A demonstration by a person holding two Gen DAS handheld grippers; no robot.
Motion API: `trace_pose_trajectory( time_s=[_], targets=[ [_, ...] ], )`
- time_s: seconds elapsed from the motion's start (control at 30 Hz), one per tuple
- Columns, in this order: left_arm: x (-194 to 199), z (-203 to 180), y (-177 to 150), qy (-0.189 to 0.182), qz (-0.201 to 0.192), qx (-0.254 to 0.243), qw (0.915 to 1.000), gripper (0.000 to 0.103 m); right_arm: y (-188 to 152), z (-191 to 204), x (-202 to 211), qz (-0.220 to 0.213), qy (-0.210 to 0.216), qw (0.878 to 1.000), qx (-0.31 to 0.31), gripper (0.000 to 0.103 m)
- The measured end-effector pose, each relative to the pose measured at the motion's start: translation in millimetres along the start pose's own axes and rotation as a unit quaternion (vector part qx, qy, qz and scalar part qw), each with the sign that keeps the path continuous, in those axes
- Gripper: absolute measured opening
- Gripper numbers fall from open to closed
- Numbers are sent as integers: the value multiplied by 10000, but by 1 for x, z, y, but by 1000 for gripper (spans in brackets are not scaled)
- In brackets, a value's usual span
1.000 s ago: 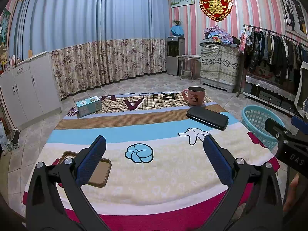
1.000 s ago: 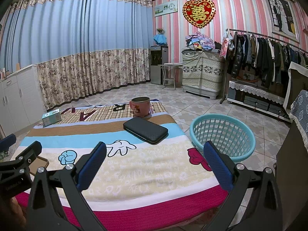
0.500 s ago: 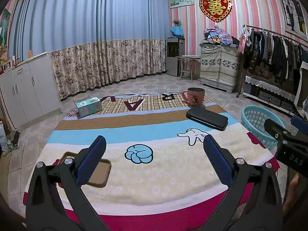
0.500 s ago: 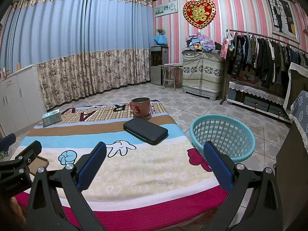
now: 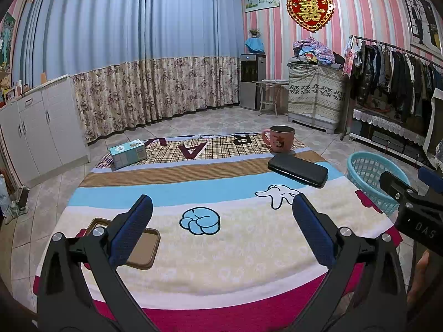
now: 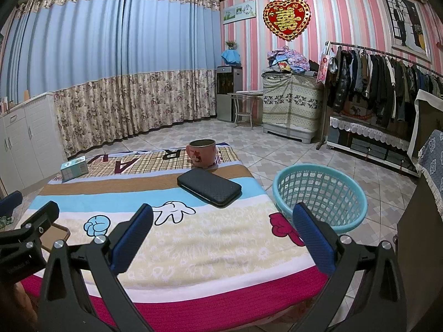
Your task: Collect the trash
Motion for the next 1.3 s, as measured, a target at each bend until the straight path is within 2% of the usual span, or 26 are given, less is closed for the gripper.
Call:
trace_pose_trajectory(
  time_s=[0.47,1.3],
  targets=[
    [0,-3,3,68,5,-59,10000,98,-1,0,-1,34,12,10000,-19,98],
    [7,1,8,331,-400,-86,9986,98,1,-5,-14,-61,106,9999,119,98]
  ],
)
Point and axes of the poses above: each gripper's, at about its wrist camera, not at the fingertips, and x roughly against the way its jaws point, z to its left, y to its top, the point moved 2 cm from there along -x, roughly the way its jaws point, and after that the axes turned 9 degrees about -z, right-handed, at the moved point
